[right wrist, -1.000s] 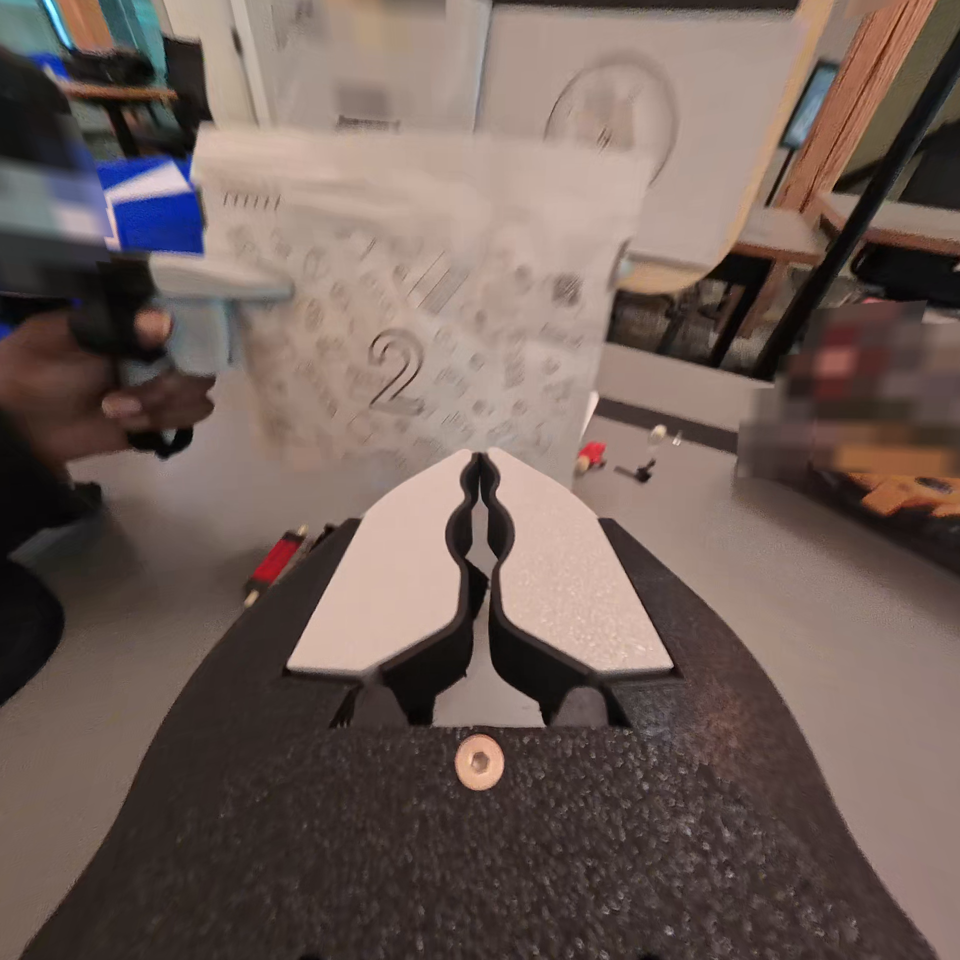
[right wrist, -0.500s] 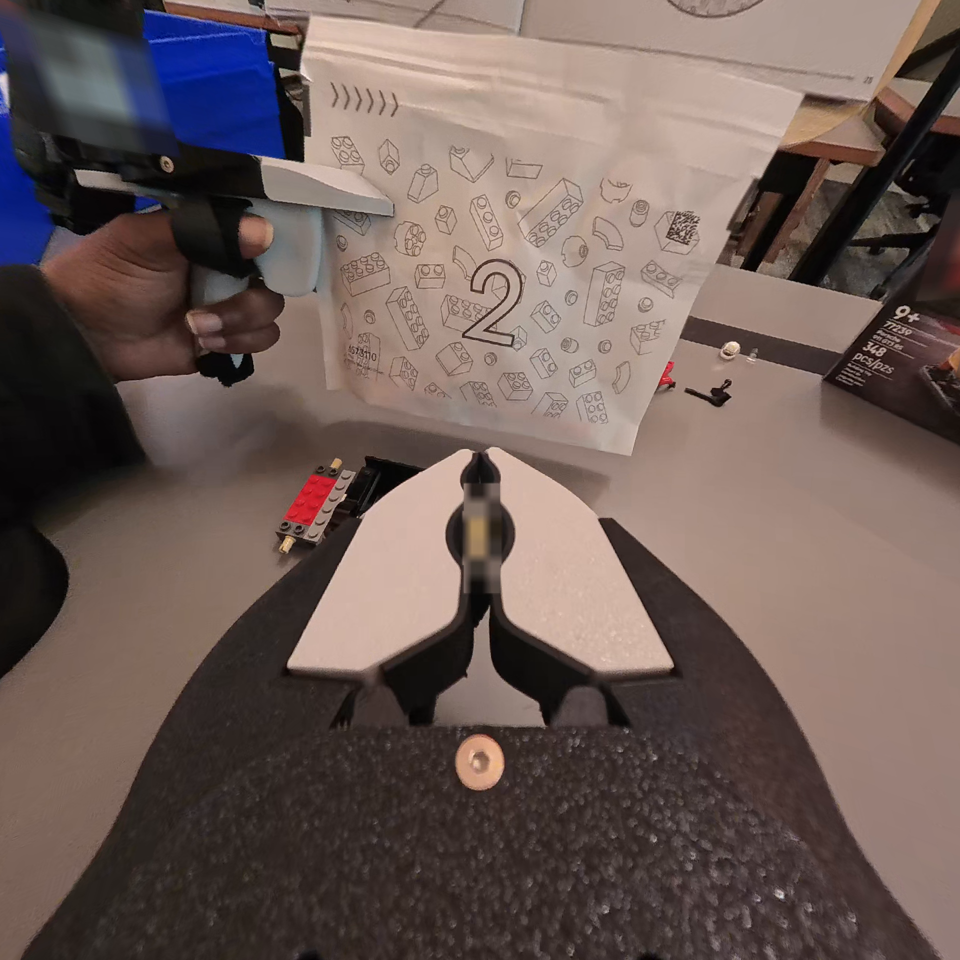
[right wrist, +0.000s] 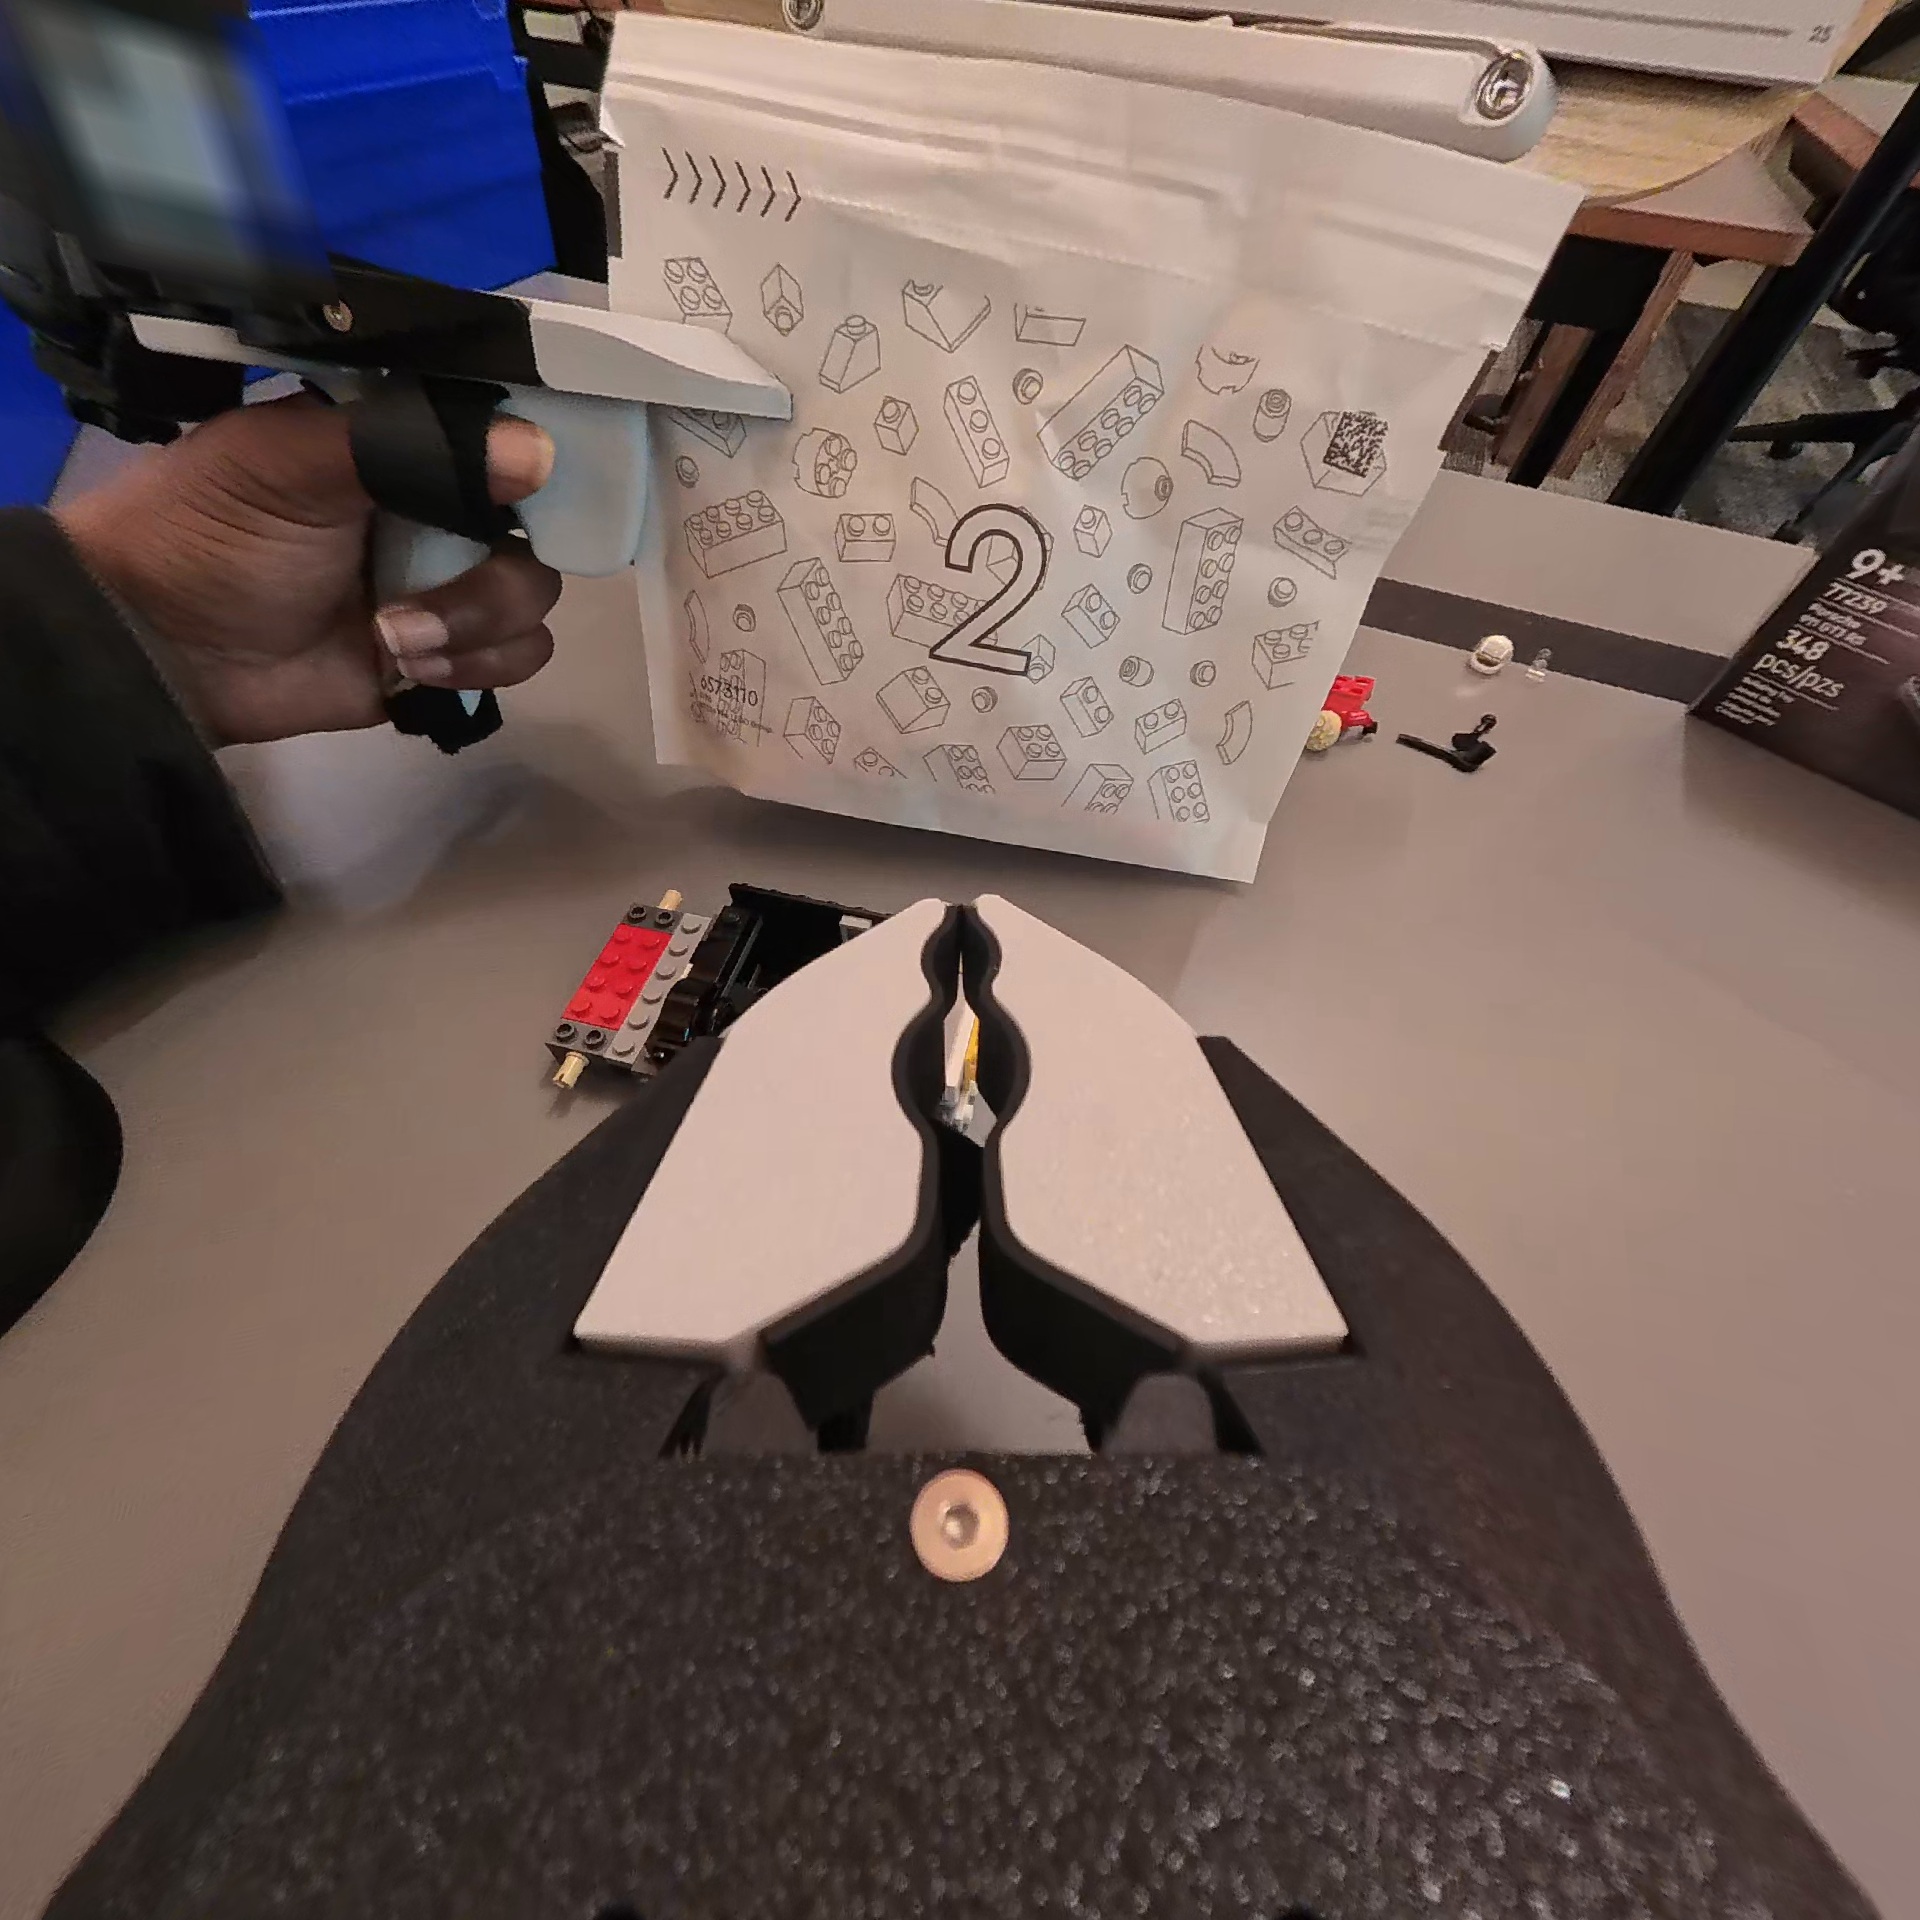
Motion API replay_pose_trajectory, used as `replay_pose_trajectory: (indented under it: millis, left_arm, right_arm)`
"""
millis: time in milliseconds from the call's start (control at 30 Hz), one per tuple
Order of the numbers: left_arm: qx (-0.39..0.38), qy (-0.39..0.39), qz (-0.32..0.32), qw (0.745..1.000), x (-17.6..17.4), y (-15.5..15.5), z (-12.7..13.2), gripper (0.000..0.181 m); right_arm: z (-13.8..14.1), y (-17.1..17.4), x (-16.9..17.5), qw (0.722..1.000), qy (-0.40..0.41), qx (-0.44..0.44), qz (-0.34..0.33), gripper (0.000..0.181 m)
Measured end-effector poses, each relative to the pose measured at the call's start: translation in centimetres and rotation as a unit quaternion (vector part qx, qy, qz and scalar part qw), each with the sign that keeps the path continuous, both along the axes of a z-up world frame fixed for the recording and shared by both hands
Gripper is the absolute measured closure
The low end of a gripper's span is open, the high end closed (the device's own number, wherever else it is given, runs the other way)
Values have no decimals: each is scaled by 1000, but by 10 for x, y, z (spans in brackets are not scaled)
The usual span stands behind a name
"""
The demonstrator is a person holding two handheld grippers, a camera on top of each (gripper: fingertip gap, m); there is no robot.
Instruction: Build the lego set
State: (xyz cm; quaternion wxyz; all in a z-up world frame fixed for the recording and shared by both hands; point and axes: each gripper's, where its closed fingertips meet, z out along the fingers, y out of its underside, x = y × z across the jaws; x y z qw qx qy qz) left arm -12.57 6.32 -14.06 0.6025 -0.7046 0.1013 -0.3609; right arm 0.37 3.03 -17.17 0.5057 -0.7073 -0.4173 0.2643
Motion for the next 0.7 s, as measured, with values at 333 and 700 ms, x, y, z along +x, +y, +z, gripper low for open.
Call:
replay_pose_trajectory:
  millis: [333, 700]
  left_arm:
    - [4, 17, 6, 1000, 2, -2, 3, 181]
    - [30, 133, -40, 990, 47, -30, 35, 180]
  right_arm:
    - [6, -3, -1, 1000, 10, 1, 15, 181]
    - [79, 3, -17, 972, -63, 101, 202, 146]
